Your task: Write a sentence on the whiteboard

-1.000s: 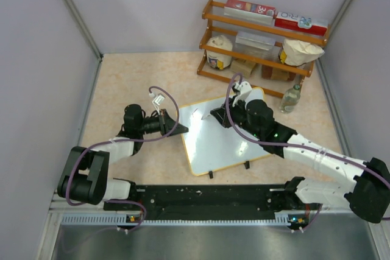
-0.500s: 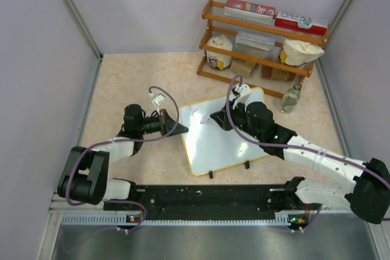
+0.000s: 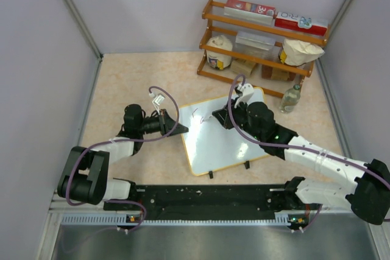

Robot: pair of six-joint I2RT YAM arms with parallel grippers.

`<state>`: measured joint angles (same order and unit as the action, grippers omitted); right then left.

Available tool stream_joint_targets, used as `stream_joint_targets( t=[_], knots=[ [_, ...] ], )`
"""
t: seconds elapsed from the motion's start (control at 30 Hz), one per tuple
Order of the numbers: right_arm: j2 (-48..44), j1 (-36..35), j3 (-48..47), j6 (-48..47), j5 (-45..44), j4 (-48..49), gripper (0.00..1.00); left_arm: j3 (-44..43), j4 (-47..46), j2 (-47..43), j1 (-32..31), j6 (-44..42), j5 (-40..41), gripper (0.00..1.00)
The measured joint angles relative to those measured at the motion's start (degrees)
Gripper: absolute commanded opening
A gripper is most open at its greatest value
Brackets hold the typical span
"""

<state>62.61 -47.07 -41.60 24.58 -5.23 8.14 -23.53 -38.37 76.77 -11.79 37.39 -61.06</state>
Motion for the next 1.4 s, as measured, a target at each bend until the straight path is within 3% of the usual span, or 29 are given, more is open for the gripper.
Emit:
stream_joint_targets(
  t=[1.4],
  knots=[
    [-0.31,0.02,0.0,0.98,-1.36,0.33,0.0,0.0,0.07,0.0,0.0,0.02,0.0,0.0]
  ],
)
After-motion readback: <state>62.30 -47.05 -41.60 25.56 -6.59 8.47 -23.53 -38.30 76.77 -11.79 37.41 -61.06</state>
